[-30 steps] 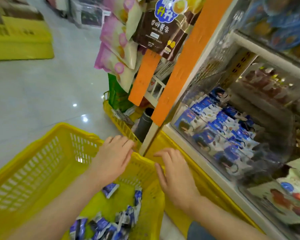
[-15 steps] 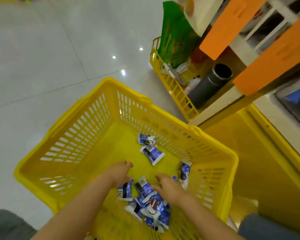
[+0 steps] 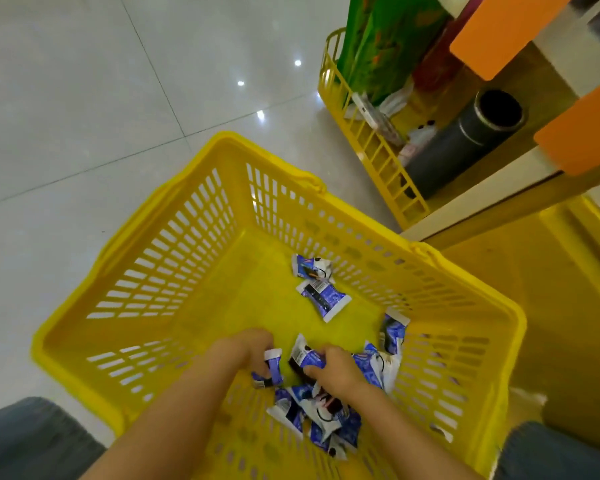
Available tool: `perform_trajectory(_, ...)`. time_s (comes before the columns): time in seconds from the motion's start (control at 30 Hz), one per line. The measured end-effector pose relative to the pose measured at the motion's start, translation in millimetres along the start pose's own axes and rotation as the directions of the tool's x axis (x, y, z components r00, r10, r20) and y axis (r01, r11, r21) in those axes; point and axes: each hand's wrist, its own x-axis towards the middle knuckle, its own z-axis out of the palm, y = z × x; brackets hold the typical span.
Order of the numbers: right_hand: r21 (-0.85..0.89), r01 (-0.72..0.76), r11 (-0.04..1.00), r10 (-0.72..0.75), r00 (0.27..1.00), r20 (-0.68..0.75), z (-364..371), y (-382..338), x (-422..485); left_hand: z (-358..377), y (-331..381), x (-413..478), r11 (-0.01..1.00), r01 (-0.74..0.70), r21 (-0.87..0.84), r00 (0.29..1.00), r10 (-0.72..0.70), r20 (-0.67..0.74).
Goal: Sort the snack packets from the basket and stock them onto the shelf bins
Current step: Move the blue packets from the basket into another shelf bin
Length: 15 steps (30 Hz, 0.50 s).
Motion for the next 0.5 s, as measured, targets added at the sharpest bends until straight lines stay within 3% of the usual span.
perform_trajectory(0.1,0.047,0.051,0.998,-0.048,0.998,-0.047,-11,-3,-7,-6,-2,-11,0.982,0.043,-0.183,0.996,-0.055,-0.066)
perform_trajectory(0.2,0.134,0.104,0.985,-0.078,0.980,-0.184,-22,-7,-18,-16,1,-22,0.910,0.029,-0.414,0.970,-0.125,-0.208)
perform_trajectory(0.23,0.172,0.123,0.977,-0.081,0.969,-0.235,-26,-9,-22,-18,5,-26,0.851,-0.003,-0.526,0.957,-0.151,-0.250)
perform_trajectory(0.3,0.261,0.162,0.952,-0.075,0.946,-0.314,-31,-16,-33,-21,16,-34,0.620,-0.075,-0.781,0.943,-0.210,-0.257)
perform_trajectory(0.37,0.314,0.217,0.925,-0.083,0.918,-0.388,-35,-22,-45,-23,30,-46,0.407,-0.156,-0.900,0.948,-0.196,-0.252)
perform_trajectory(0.5,0.249,0.371,0.895,-0.203,0.834,-0.512,-40,-26,-76,-26,60,-65,0.282,-0.273,-0.920,0.922,-0.198,-0.334)
